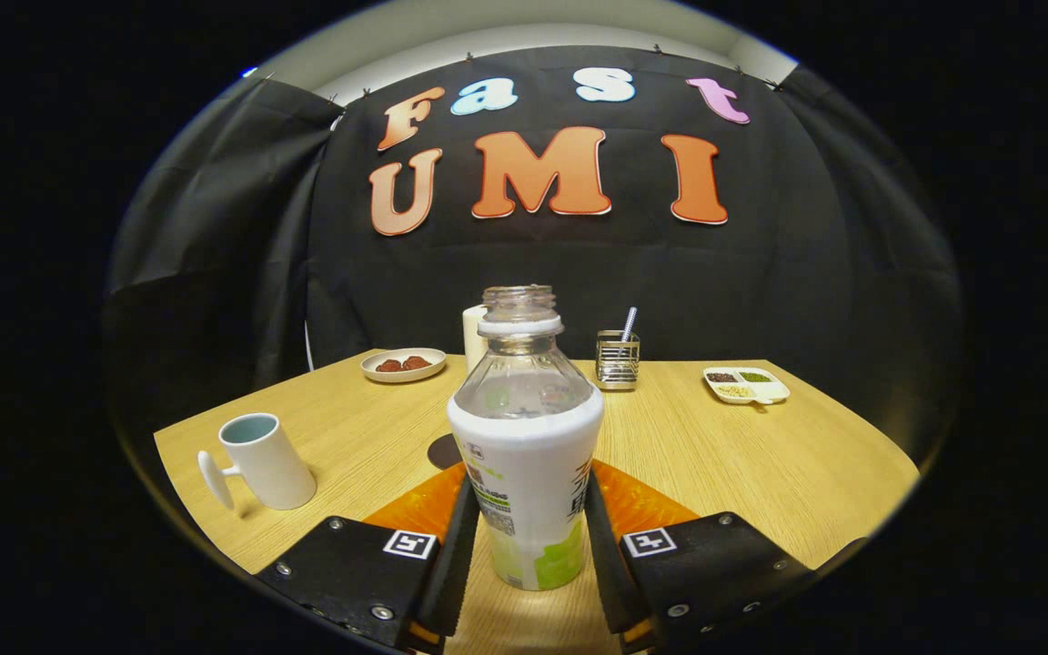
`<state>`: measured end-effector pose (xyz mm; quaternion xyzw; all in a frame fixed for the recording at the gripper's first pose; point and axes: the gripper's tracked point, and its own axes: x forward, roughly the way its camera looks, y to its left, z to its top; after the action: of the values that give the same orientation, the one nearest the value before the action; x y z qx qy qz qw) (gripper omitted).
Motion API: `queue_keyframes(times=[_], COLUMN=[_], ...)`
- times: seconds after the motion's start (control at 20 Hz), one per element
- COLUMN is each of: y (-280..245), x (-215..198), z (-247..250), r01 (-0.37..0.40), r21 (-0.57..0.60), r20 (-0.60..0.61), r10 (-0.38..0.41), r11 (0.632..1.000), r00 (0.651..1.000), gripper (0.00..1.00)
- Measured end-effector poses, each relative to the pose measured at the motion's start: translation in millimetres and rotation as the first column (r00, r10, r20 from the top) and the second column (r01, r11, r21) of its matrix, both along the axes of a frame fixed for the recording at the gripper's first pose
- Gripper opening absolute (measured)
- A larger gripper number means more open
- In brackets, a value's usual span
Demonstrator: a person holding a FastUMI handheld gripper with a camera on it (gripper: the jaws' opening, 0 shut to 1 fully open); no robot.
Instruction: Take the bottle from table, then pour the juice into the cup, finally place the bottle on the coaster
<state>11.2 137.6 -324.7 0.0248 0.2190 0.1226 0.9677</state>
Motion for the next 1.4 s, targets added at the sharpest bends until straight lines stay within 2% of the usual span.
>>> queue_keyframes(times=[0.2, 0.4, 0.75, 0.95, 1.15, 1.4], y=[6, 13, 42, 57, 80, 109], x=[4, 12, 20, 27, 28, 32], z=[21, 39, 59, 61, 66, 61], r01=[-0.007, -0.012, -0.021, -0.024, -0.011, -0.009], r21=[-0.070, -0.188, -0.425, -0.567, -0.707, -0.824], r20=[0.069, 0.135, 0.223, 0.250, 0.287, 0.285], r10=[0.011, 0.038, 0.127, 0.200, 0.301, 0.428], r11=[0.998, 0.982, 0.905, 0.823, 0.707, 0.567], r00=[0.998, 0.990, 0.967, 0.947, 0.909, 0.857], gripper=[0.57, 0.57, 0.57, 0.57, 0.57, 0.57])
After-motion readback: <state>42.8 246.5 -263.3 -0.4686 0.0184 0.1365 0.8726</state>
